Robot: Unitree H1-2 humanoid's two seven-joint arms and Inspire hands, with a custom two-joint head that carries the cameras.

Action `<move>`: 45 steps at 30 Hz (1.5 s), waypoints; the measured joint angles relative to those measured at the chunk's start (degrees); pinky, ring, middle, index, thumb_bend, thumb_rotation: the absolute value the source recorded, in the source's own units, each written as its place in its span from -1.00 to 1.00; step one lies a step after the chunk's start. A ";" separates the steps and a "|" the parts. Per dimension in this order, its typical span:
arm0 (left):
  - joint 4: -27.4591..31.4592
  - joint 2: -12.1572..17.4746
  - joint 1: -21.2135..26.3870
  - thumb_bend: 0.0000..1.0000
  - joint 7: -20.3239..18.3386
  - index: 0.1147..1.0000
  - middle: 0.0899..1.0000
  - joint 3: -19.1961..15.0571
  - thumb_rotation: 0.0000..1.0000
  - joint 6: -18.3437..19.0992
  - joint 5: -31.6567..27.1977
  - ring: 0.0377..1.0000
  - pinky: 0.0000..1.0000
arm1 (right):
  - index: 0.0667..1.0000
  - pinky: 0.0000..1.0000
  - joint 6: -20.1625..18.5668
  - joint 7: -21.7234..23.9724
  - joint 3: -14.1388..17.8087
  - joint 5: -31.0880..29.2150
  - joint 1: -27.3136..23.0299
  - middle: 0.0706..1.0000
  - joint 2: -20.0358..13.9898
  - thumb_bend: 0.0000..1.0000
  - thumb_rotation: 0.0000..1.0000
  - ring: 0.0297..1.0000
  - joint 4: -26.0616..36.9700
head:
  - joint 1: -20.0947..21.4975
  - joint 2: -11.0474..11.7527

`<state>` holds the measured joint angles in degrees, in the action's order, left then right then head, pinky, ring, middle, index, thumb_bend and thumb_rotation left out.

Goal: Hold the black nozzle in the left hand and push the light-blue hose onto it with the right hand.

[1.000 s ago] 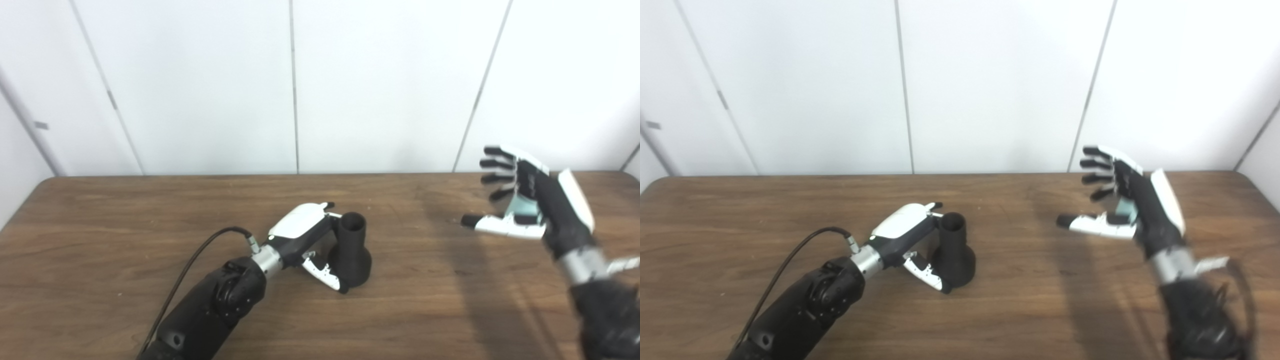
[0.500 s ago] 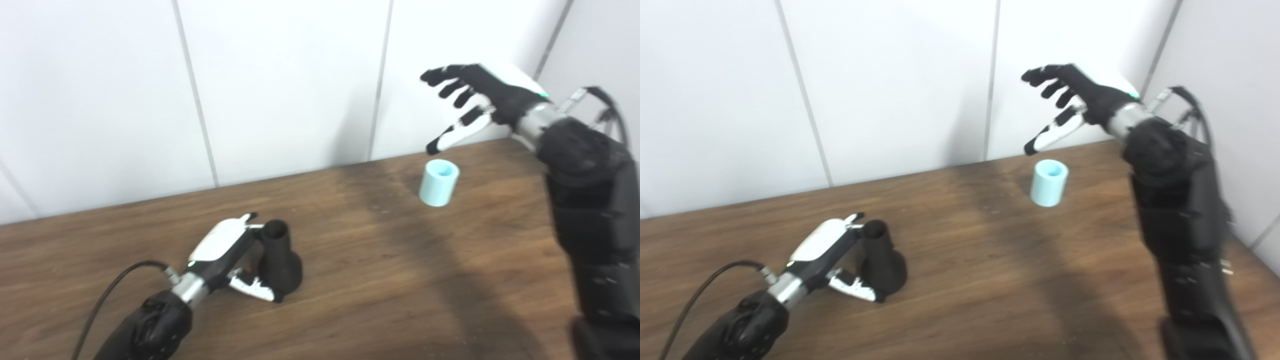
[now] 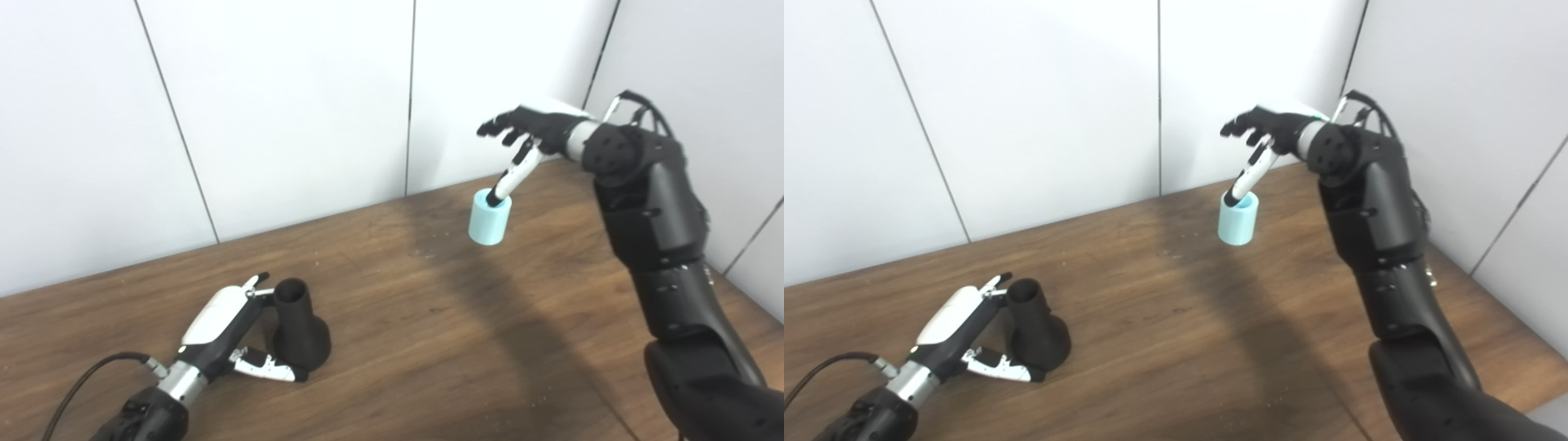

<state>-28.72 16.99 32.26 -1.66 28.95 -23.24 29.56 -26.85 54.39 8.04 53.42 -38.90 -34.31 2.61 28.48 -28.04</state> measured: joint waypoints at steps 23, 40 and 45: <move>-0.37 0.80 0.01 0.05 -0.04 -0.16 -0.14 -0.16 -1.00 -1.41 -0.36 0.25 1.00 | 0.70 0.33 1.64 -19.13 -12.60 -10.42 -1.67 0.79 -2.75 0.82 -0.72 0.62 -21.43 | -0.70 -0.17; 1.54 2.41 -0.76 0.05 -1.04 -0.16 -0.15 -0.41 -1.00 -1.34 -0.68 0.23 1.00 | 0.51 0.38 1.81 -31.29 -17.40 -12.94 0.55 0.50 -2.24 0.73 -0.78 0.51 -26.29 | -1.14 -1.58; 1.60 2.44 -0.78 0.05 -1.08 -0.16 -0.14 -0.40 -1.00 -1.33 -0.68 0.23 1.00 | 0.44 0.14 2.00 -33.99 -17.07 -14.81 1.39 0.37 -2.24 0.70 -0.88 0.29 -26.23 | -1.14 -1.76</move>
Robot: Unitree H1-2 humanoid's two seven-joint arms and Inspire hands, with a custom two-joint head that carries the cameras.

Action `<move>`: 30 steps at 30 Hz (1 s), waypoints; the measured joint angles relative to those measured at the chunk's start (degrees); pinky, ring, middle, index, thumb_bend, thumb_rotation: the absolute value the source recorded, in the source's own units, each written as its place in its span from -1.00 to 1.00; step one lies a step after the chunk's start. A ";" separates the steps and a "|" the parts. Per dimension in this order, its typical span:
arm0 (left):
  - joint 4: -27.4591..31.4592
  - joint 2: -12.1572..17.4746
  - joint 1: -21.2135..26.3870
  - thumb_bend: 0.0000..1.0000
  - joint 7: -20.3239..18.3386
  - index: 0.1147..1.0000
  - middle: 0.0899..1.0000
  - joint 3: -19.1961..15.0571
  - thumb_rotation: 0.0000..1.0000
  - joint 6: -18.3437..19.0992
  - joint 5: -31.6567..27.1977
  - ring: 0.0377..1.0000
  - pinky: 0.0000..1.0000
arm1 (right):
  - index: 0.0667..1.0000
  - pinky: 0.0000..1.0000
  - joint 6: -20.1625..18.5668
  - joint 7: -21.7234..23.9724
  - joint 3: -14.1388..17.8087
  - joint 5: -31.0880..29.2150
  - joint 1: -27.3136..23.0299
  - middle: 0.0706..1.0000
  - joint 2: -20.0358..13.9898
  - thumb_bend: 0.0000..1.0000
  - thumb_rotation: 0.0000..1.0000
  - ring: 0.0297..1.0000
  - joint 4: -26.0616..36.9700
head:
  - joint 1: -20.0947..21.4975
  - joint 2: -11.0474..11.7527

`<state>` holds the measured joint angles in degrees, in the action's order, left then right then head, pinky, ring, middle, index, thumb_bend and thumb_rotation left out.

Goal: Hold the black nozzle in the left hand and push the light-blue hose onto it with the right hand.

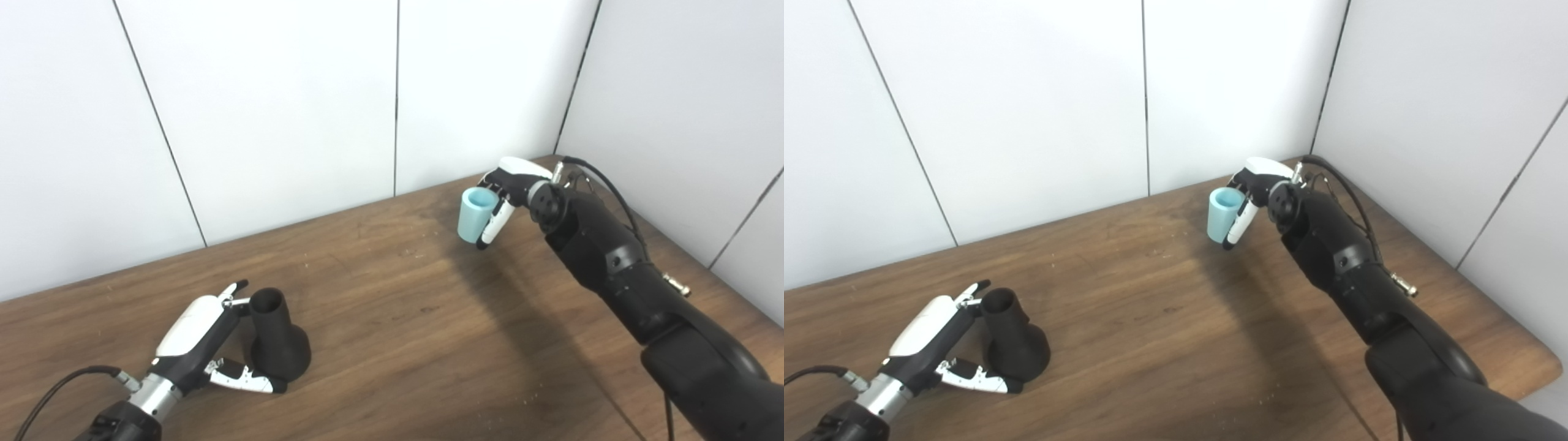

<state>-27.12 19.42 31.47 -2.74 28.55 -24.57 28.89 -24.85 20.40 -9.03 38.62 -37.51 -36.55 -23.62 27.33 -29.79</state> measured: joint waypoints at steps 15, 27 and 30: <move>0.64 0.14 -0.29 0.05 -0.17 -0.17 -0.14 -0.06 -1.00 0.48 -0.08 0.23 1.00 | 0.33 -0.02 0.74 -6.58 -0.05 -1.70 0.68 0.18 0.59 0.60 -0.91 0.11 0.05 | -0.26 -0.53; 1.13 0.19 -0.57 0.05 -0.17 -0.17 -0.13 -0.09 -1.00 0.86 -0.10 0.23 1.00 | 0.42 0.06 0.30 -7.40 -0.93 -1.73 0.42 0.32 1.72 0.74 -0.72 0.25 -0.65 | -0.97 -0.88; 1.22 0.22 -0.59 0.05 -0.17 -0.17 -0.13 -0.08 -1.00 0.94 -0.10 0.23 1.00 | 0.42 0.06 -0.07 -7.33 -1.76 -1.59 0.35 0.31 1.73 0.75 -0.72 0.24 -0.63 | -1.05 -0.97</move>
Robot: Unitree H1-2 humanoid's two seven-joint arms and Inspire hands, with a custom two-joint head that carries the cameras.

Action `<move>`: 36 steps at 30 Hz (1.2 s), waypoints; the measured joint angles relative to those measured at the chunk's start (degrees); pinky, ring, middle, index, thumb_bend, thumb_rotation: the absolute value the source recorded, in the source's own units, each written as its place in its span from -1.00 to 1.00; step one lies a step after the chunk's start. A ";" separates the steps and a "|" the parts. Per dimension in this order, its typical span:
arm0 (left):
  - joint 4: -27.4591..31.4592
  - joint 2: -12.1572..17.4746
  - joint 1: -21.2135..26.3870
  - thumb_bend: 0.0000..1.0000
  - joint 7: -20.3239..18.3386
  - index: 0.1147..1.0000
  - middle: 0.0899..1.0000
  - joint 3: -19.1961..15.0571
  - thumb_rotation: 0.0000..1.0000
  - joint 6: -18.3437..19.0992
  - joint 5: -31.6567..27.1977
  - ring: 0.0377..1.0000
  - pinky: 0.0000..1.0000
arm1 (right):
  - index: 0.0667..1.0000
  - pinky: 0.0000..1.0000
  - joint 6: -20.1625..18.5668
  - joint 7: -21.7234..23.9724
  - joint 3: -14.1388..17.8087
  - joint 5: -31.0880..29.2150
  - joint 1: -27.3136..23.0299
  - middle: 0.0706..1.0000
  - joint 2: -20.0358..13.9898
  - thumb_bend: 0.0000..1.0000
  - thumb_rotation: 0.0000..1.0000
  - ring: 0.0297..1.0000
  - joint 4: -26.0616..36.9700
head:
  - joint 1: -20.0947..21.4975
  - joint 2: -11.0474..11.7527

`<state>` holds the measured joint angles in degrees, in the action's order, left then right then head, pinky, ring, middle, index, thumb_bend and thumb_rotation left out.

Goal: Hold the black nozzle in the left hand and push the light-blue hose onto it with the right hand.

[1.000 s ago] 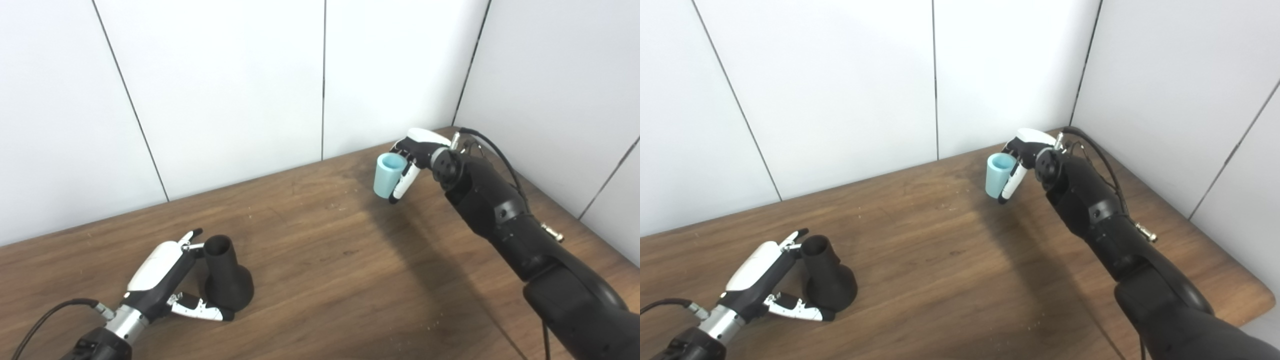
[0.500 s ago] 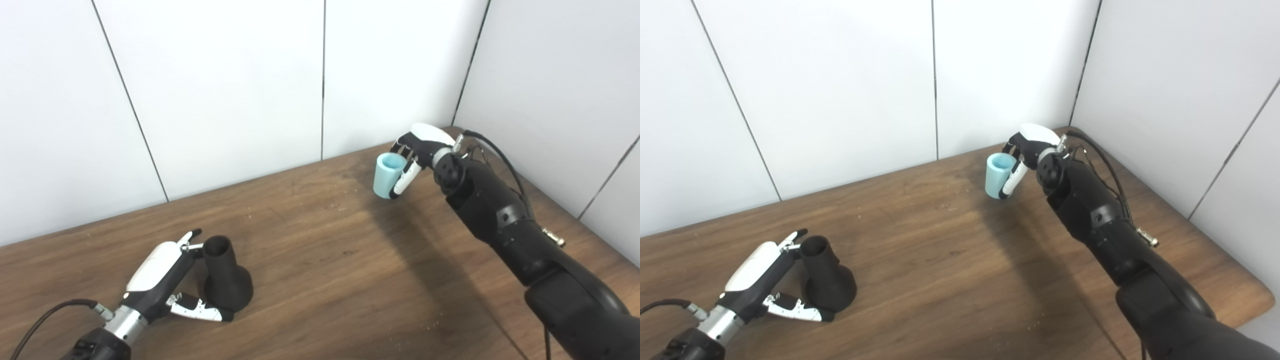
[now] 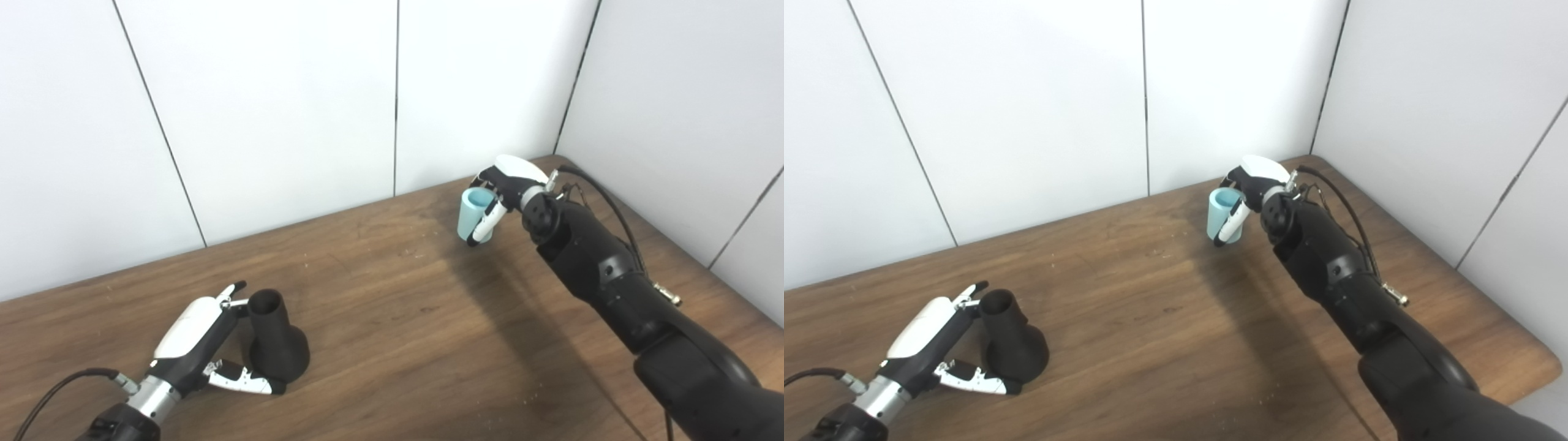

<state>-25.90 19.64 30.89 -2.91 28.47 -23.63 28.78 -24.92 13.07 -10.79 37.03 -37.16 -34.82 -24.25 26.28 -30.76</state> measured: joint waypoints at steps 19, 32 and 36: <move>0.57 0.02 -0.02 0.05 -1.48 -0.17 -0.13 -0.50 -1.00 0.46 -0.19 0.23 1.00 | 0.03 -0.15 1.27 1.71 -1.90 0.11 -0.92 -0.11 -1.06 0.10 -1.00 -0.12 0.38 | -0.35 -0.62; 0.73 0.05 -0.04 0.05 -1.76 -0.17 -0.13 -0.64 -1.00 0.50 -0.18 0.22 1.00 | -0.18 -0.24 4.85 -5.48 -0.76 0.35 -0.83 -0.11 -1.13 0.01 -1.00 -0.08 0.93 | -0.44 -1.05; 0.83 0.05 -0.06 0.05 -1.78 -0.17 -0.13 -0.63 -1.00 0.62 -0.18 0.22 1.00 | -0.17 -0.25 5.16 -6.42 -0.73 0.34 -0.82 -0.11 -1.12 0.01 -1.00 -0.09 0.90 | -0.53 -1.14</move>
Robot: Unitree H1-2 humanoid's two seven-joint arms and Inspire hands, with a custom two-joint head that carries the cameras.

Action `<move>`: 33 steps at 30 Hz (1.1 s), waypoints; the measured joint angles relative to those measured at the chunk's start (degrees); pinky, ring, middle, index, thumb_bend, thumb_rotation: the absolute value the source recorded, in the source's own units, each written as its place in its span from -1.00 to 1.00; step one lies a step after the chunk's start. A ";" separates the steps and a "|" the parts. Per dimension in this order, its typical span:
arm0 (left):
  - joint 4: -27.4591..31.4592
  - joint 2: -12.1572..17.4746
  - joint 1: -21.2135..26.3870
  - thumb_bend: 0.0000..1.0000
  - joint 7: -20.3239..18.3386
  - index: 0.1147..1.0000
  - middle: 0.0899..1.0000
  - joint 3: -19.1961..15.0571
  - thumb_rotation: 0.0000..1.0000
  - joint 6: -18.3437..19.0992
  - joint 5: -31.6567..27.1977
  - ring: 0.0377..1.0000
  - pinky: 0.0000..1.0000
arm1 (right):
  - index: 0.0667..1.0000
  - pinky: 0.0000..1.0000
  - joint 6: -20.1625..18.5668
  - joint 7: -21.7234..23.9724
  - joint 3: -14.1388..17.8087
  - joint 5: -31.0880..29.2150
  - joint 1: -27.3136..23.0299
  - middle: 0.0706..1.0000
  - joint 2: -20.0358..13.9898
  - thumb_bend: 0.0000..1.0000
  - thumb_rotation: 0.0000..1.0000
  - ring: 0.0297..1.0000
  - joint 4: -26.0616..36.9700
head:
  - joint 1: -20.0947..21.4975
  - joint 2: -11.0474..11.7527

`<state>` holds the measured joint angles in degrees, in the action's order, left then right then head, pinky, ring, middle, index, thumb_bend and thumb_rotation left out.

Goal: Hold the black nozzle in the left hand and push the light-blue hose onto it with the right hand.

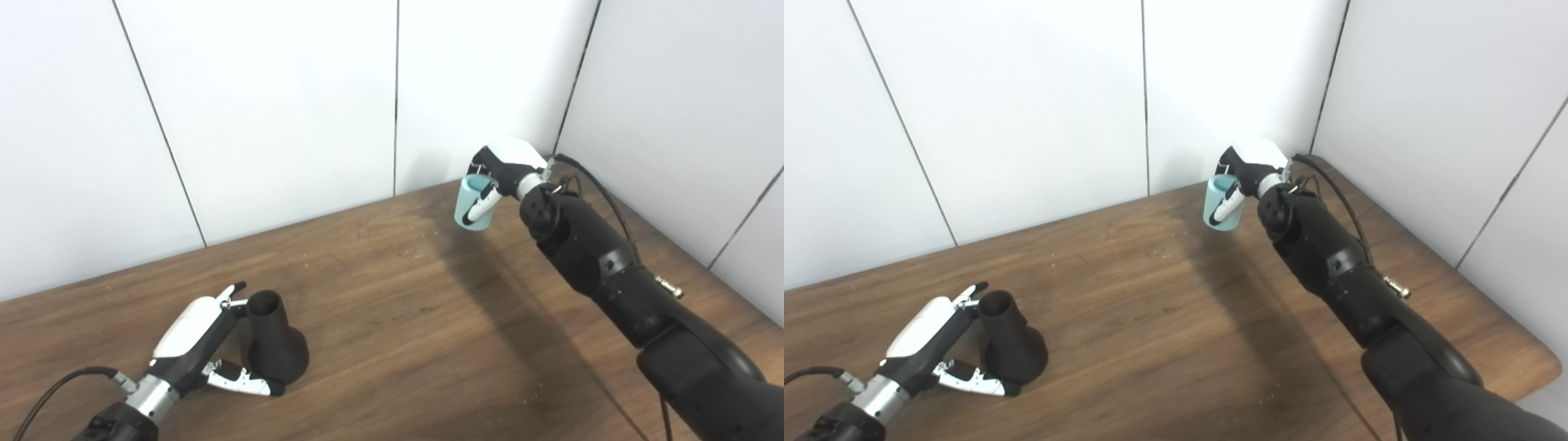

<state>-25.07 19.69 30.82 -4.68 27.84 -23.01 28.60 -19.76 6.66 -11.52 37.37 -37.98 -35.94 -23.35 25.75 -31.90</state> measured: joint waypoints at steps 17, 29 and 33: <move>1.63 -1.19 -0.01 0.05 -0.56 -0.15 -0.17 0.53 -1.00 3.40 0.28 0.21 1.00 | -0.14 -0.30 5.91 17.82 -2.38 -5.43 -4.25 -0.11 -0.78 0.01 -1.00 -0.11 25.00 | -10.01 -0.97; 2.83 -2.14 0.45 0.05 -0.65 -0.15 -0.19 1.29 -1.00 6.52 1.88 0.20 1.00 | -0.13 -0.21 1.81 28.71 -3.34 -9.60 -8.12 -0.10 3.21 0.04 -1.00 -0.12 35.88 | -17.21 -1.49; 3.56 -2.40 0.47 0.05 -0.78 -0.15 -0.19 1.55 -1.00 8.12 2.10 0.20 1.00 | -0.11 -0.25 2.66 30.27 -4.22 -9.38 -10.08 -0.11 3.21 0.04 -1.00 -0.14 36.57 | -19.16 -1.85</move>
<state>-21.51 17.29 31.29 -5.47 29.38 -14.89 30.71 -17.10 36.92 -15.74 27.99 -48.06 -32.72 13.22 6.60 -33.75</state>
